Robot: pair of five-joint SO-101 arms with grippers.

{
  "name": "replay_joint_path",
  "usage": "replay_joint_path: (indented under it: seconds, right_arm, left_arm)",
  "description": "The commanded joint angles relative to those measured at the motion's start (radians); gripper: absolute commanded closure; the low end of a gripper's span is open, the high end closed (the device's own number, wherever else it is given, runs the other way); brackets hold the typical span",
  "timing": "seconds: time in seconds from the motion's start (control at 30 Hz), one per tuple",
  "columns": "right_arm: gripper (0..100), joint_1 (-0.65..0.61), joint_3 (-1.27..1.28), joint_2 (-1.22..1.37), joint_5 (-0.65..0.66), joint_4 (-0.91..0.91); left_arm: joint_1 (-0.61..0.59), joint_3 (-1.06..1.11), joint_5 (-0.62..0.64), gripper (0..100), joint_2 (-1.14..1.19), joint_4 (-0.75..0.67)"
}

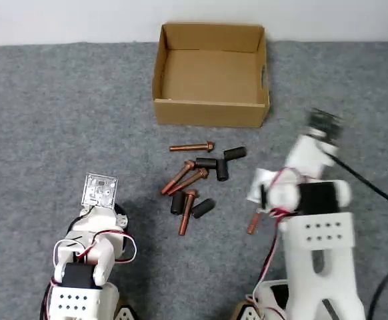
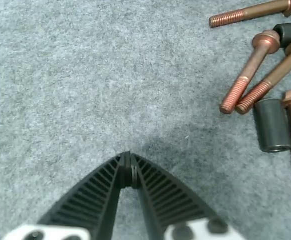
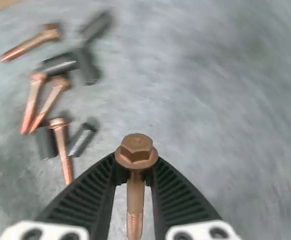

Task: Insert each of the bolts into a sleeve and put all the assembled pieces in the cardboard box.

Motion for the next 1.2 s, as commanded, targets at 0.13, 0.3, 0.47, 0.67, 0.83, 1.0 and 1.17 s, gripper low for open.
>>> replay_joint_path:
  seconds: [0.13,0.3,0.47,0.67,0.83,1.0,1.17]
  right_arm:
    - [99.1,-0.191,-0.011,0.193,0.163,-0.176]
    - [98.7,-0.236,-0.011,0.371,0.238,-0.394]
    - [98.4,-0.231,-0.011,0.519,0.364,-0.444]
    - [79.7,-0.219,-0.011,0.588,0.434,-0.504]
    - [83.8,-0.2,-0.025,0.601,0.443,-0.526]
    - [88.3,-0.156,-0.095,0.624,0.476,-0.622]
    - [88.3,-0.105,-0.233,0.745,0.555,-0.624]
  left_arm:
    - [-0.005,-0.004,-0.011,99,-0.009,-0.023]
    - [-0.005,-0.004,-0.011,99,-0.009,-0.023]
    - [-0.005,-0.004,-0.011,99,-0.009,-0.023]
    - [-0.005,-0.004,-0.011,99,-0.009,-0.023]
    - [-0.005,-0.004,-0.011,99,-0.009,-0.023]
    - [-0.005,-0.004,-0.011,99,-0.009,-0.023]
    - [-0.005,-0.004,-0.011,99,-0.009,-0.023]
